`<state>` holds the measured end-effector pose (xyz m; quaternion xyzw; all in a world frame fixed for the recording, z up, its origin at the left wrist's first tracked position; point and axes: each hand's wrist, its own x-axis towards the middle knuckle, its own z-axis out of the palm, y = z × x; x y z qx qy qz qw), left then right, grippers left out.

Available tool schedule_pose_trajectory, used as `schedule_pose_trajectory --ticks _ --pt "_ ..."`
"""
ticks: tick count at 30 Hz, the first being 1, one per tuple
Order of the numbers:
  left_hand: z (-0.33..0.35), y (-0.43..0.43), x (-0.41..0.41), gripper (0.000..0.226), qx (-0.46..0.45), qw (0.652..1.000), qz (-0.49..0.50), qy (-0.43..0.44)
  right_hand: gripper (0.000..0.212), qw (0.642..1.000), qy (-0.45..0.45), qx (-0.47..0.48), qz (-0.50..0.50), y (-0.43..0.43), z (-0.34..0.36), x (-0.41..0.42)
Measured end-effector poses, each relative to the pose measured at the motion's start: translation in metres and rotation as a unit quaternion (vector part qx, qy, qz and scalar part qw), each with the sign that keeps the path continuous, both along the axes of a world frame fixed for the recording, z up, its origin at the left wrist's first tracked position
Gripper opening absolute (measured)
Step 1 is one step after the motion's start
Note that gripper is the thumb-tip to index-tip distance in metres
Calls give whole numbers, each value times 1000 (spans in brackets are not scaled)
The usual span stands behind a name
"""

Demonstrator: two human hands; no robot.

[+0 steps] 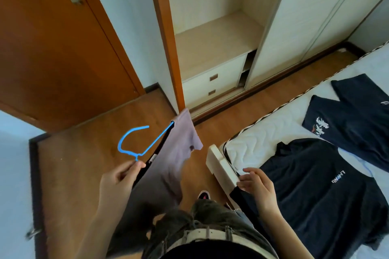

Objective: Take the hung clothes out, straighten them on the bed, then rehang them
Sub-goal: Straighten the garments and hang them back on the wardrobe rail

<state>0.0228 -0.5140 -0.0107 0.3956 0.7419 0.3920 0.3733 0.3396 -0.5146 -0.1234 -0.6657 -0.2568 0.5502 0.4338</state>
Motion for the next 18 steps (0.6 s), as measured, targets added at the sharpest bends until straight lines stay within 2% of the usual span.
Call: schedule_pose_trajectory --ticks 5,10,13,18 --pt "13 102 -21 40 28 998 -47 8 24 1000 -3 19 -22 114 28 -18" --pt "2 217 -36 30 20 993 -118 8 24 997 -24 44 -60 211 25 -35" --pt "-10 292 -34 25 15 983 -185 -10 24 992 -29 44 -113 257 18 -45" --pt "-9 404 -6 20 24 943 -331 -10 25 969 -8 29 -245 301 17 -58"
